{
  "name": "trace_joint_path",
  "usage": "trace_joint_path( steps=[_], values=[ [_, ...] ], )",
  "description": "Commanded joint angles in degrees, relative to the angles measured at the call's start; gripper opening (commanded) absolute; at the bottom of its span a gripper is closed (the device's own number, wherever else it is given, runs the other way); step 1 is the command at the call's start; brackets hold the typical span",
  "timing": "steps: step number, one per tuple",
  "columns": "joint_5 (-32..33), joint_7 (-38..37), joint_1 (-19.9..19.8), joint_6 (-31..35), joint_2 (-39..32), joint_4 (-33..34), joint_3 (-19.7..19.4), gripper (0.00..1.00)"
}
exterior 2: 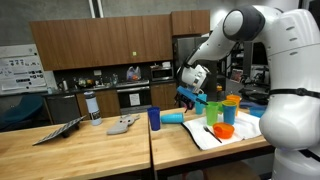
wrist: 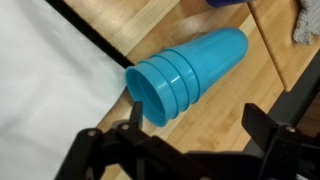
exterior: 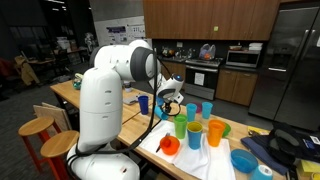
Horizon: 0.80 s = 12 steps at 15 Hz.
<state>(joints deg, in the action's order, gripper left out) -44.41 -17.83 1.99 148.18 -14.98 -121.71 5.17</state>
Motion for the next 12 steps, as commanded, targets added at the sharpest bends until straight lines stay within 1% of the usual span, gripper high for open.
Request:
trace_joint_path(
  steps=[1,3,7,8,12],
  values=[
    [-4.23,0.4,0.66,1.43,-0.75,0.43,0.68,1.0],
    [-3.14,-0.18,0.98,0.24,-0.96,0.63,0.16,1.0],
    [-2.79,-0.69,1.35,0.09,-1.2,0.6,0.03,1.0],
    [-3.18,-0.03,1.22,0.29,-0.76,-0.34,0.12,1.0],
    [-1.35,0.27,1.14,0.22,0.45,-1.68,-0.61,1.0]
  ],
)
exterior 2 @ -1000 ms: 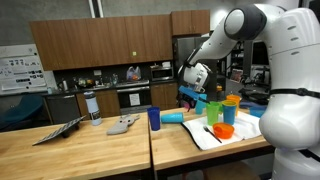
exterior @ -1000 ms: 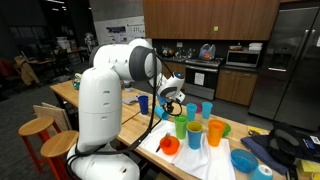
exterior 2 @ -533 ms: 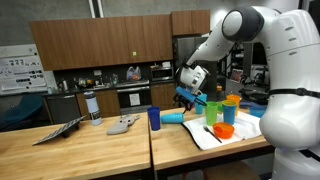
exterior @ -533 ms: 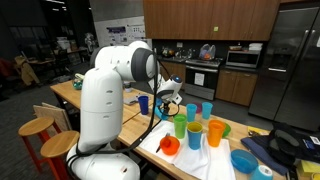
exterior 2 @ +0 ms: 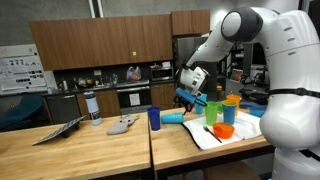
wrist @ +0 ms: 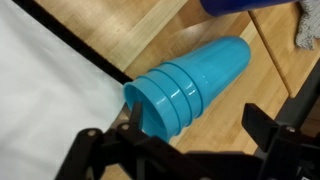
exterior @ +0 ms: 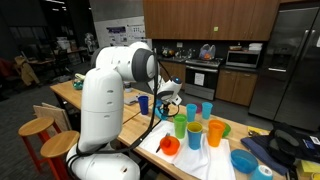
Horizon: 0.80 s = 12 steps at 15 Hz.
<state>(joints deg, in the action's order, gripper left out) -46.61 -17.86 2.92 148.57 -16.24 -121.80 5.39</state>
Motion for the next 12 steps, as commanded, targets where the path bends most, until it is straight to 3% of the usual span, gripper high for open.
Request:
trace_joint_path(
  steps=[1,9,12],
  values=[
    [1.7,0.42,0.21,-0.15,2.03,-2.09,-1.11,1.0],
    [1.85,5.21,0.54,4.06,-0.69,-1.91,0.28,1.0],
    [1.66,6.75,1.07,6.35,-1.18,-2.28,1.19,0.92]
  ],
)
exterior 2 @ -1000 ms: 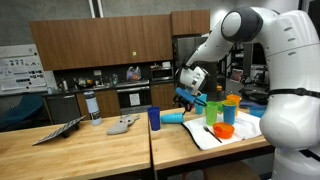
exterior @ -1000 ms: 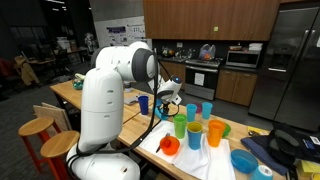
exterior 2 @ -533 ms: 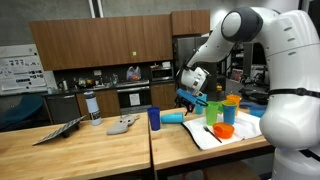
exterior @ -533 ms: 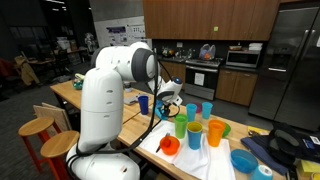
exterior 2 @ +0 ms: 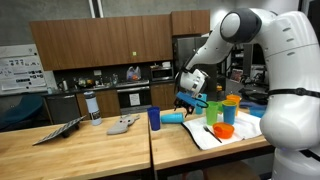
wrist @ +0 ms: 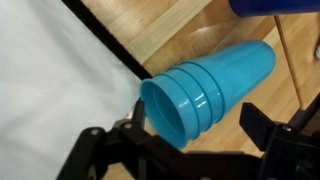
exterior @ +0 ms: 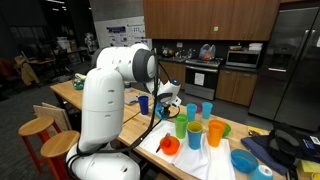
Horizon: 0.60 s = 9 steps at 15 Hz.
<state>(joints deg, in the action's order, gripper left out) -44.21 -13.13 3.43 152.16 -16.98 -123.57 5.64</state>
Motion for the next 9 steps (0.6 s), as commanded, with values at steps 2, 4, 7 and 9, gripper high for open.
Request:
trace_joint_path(
  steps=[2,4,7,9],
  values=[
    [-1.52,4.16,0.18,3.81,-0.27,-1.5,1.71,0.68],
    [-2.58,5.66,0.24,5.38,-0.27,-2.6,2.63,0.6],
    [-5.57,8.71,-0.12,6.96,0.44,-3.98,4.11,0.38],
    [-7.92,11.59,-0.63,7.47,1.11,-4.87,4.96,0.26]
  ],
)
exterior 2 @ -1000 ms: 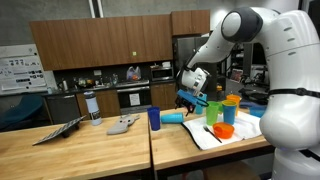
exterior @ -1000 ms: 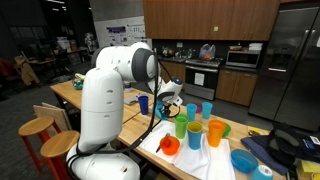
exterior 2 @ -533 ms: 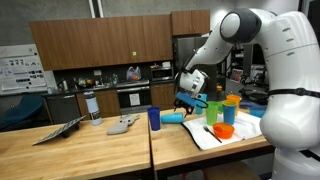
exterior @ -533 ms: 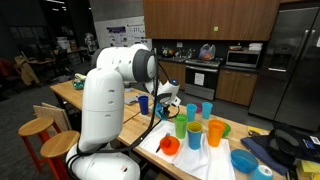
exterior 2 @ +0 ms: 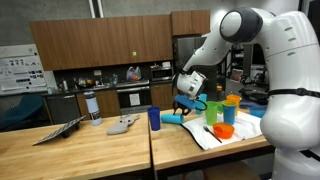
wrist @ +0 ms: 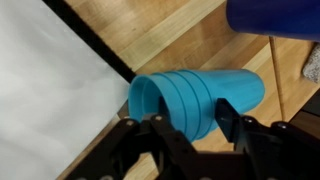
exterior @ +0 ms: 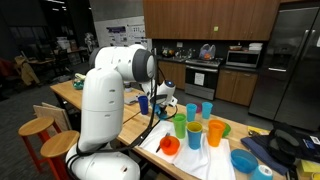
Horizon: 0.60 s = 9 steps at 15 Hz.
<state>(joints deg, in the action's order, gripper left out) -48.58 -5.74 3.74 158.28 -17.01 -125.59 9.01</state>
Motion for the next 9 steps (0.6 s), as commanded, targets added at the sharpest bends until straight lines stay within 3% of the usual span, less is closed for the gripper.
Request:
trace_joint_path(
  steps=[1,9],
  values=[
    [-4.79,5.34,-0.98,1.79,1.2,-3.29,2.0,0.25],
    [-12.6,13.68,-1.39,2.48,5.33,-7.62,2.56,0.2]
  ],
)
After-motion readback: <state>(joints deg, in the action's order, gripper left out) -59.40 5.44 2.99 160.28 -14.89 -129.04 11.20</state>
